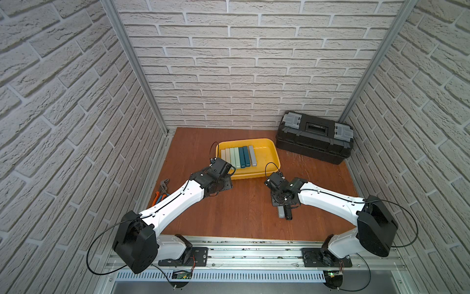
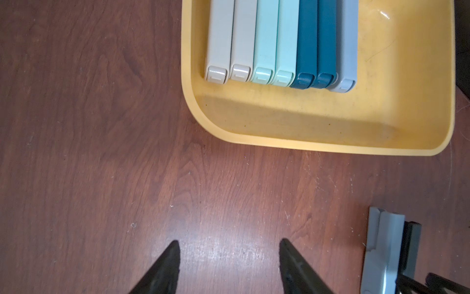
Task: Put the pruning pliers into the storage box
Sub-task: Pick up the pruning pliers from the center of the board.
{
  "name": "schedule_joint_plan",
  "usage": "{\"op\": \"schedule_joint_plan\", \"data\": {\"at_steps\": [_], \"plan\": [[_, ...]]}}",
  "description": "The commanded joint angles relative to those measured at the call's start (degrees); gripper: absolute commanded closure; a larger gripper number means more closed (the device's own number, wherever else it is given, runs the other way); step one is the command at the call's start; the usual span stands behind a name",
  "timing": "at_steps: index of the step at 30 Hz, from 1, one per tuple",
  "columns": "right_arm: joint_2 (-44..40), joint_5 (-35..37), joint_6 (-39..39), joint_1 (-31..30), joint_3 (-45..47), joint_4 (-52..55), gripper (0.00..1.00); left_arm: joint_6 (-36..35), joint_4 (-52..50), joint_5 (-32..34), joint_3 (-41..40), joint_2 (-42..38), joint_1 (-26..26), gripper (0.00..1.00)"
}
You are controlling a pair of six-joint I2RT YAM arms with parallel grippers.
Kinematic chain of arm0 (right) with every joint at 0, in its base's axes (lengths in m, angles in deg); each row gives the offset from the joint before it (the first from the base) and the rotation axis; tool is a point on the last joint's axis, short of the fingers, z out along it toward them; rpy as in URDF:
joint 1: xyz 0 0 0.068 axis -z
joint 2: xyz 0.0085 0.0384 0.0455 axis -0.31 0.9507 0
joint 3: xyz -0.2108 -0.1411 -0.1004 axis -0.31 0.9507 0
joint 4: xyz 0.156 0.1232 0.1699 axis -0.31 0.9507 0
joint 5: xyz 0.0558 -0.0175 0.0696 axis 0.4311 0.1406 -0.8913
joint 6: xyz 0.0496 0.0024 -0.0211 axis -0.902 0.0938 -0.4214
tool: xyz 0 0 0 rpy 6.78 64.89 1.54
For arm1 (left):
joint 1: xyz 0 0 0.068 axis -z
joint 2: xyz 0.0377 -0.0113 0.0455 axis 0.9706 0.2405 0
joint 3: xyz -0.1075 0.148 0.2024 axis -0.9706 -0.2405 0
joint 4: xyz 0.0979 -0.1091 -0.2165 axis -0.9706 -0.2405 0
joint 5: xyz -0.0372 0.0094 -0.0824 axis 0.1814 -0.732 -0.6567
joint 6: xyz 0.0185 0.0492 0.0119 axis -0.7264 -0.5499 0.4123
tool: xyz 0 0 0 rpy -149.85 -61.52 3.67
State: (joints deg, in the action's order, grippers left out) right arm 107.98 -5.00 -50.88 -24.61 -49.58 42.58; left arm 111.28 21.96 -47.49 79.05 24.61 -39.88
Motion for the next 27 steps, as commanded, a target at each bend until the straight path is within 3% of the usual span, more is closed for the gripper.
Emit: {"op": "schedule_joint_plan", "data": {"at_steps": [1,27], "plan": [[0.6,0.0,-2.2,-0.4,0.4,-1.9,0.49,0.2,-0.1,0.8,0.7,0.3,0.4,0.38],[7.9,1.0,-3.2,0.9,-1.8,-3.2,0.49,0.1,-0.2,1.0,0.4,-0.1,0.2,0.38]]}}
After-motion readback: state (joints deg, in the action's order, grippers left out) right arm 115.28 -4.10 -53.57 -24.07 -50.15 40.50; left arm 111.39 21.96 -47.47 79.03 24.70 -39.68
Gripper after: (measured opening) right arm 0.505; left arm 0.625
